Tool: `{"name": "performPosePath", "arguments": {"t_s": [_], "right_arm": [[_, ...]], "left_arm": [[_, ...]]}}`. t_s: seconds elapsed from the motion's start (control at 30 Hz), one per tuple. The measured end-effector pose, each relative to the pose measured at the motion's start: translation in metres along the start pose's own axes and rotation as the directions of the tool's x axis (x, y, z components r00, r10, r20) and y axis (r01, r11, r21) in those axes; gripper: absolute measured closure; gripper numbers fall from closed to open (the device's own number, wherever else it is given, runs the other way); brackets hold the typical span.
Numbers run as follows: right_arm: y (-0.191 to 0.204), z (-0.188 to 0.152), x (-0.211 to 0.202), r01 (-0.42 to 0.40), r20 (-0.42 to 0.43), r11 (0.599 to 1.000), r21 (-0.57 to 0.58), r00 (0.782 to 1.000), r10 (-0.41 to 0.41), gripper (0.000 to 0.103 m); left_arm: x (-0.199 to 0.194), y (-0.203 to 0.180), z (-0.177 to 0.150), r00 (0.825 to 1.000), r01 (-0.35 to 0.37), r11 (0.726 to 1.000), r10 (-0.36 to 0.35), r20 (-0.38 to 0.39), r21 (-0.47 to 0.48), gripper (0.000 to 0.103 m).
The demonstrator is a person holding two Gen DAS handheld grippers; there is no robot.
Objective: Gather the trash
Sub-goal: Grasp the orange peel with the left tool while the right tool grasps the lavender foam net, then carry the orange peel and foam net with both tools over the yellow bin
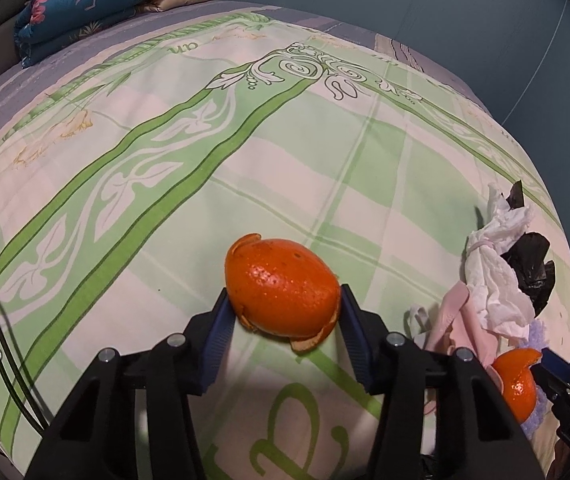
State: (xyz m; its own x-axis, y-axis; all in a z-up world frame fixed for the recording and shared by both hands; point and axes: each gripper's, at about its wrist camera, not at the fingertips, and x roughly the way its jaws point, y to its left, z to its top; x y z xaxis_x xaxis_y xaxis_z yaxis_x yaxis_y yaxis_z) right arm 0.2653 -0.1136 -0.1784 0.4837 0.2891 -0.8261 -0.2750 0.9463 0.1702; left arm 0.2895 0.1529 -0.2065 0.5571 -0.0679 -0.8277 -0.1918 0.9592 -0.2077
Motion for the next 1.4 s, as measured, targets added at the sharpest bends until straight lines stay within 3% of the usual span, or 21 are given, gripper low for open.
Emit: {"name": "performPosePath", "arguments": {"t_s": [0.2,0.3,0.5,0.73,0.93,1.23,1.4], "right_arm": [[0.004,-0.004,-0.006,-0.032,0.015,0.999,-0.003,0.999,0.033,0.094],[0.007,-0.006,-0.017,-0.046,0.044,0.999,-0.023,0.998,0.047,0.097],[0.004,-0.005,-0.051,-0.087,0.113,0.996,-0.022,0.99,0.089,0.097],[-0.011,-0.011,-0.102,-0.137,0.223,0.99,0.008,0.966,0.132,0.097],[-0.028,-0.028,-0.126,-0.179,0.261,0.983,0.046,0.952,0.162,0.097],[-0.06,-0.055,-0.164,-0.186,0.315,0.98,0.068,0.936,0.156,0.097],[-0.088,-0.071,-0.189,-0.156,0.344,0.983,0.094,0.932,0.115,0.097]], "left_arm": [[-0.003,0.002,0.002,1.0,0.006,1.0,-0.006,0.0,-0.008,0.059],[-0.008,0.002,0.002,1.0,0.016,1.0,-0.016,0.006,-0.011,0.059],[-0.03,0.002,0.005,0.998,0.041,0.999,-0.04,0.038,-0.018,0.059],[-0.069,-0.003,0.006,0.994,0.061,0.998,-0.057,0.095,-0.035,0.06],[-0.106,-0.023,-0.01,0.982,0.127,0.991,-0.119,0.146,-0.05,0.059],[-0.124,-0.072,-0.053,0.971,0.227,0.974,-0.228,0.075,0.016,0.059],[-0.138,-0.117,-0.072,0.963,0.253,0.958,-0.262,0.056,0.133,0.059]]}}
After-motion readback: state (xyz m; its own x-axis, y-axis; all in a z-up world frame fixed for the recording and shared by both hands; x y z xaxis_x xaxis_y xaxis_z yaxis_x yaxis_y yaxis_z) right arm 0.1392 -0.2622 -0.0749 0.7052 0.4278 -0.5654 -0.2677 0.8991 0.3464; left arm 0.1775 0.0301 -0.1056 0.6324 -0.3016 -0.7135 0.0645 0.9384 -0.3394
